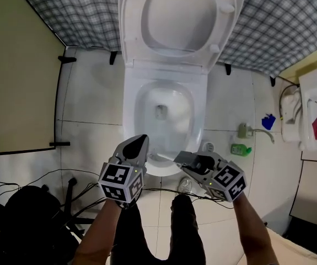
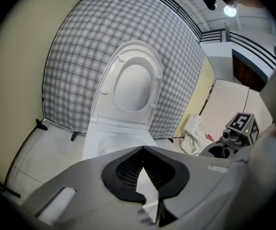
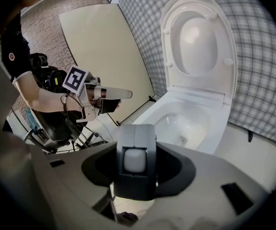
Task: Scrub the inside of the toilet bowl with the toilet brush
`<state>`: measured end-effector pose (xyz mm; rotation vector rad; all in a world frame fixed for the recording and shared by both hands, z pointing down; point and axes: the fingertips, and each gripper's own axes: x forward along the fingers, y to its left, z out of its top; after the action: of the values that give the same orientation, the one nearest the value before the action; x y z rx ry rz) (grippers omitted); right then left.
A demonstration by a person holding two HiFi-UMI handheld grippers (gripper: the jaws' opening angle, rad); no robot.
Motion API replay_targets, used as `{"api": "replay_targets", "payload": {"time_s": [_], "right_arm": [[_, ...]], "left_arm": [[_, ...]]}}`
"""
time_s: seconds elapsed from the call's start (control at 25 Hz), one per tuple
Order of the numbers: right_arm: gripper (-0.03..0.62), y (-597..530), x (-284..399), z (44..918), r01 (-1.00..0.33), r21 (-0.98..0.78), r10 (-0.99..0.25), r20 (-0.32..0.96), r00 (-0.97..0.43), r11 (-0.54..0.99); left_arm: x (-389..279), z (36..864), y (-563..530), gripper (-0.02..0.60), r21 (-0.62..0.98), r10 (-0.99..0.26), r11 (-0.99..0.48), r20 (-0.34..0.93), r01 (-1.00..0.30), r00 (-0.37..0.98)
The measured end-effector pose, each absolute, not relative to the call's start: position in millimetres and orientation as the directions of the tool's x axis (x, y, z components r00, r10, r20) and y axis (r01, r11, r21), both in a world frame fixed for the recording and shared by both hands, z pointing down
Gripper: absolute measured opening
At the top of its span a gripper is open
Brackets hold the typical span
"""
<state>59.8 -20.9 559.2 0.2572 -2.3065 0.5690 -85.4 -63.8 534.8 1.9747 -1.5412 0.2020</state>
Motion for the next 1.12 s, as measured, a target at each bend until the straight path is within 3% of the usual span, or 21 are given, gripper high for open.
{"api": "replay_targets", "payload": {"time_s": [0.56, 1.12], "right_arm": [[0.21, -63.9, 4.7, 581.1, -0.529, -0.289, -0.298, 0.573, -0.763, 0.798], [0.206, -144.2, -35.8, 578.0, -0.59, 0.029, -0.524, 0.497, -0.691, 0.807]], "left_arm": [[-106.0, 549.3, -55.4, 0.011, 0.366, -0.807, -0.142, 0.496, -0.92, 0.322], [-108.7, 561.0, -51.6, 0.009, 0.38, -0.794, -0.139, 0.509, -0.914, 0.333]]}}
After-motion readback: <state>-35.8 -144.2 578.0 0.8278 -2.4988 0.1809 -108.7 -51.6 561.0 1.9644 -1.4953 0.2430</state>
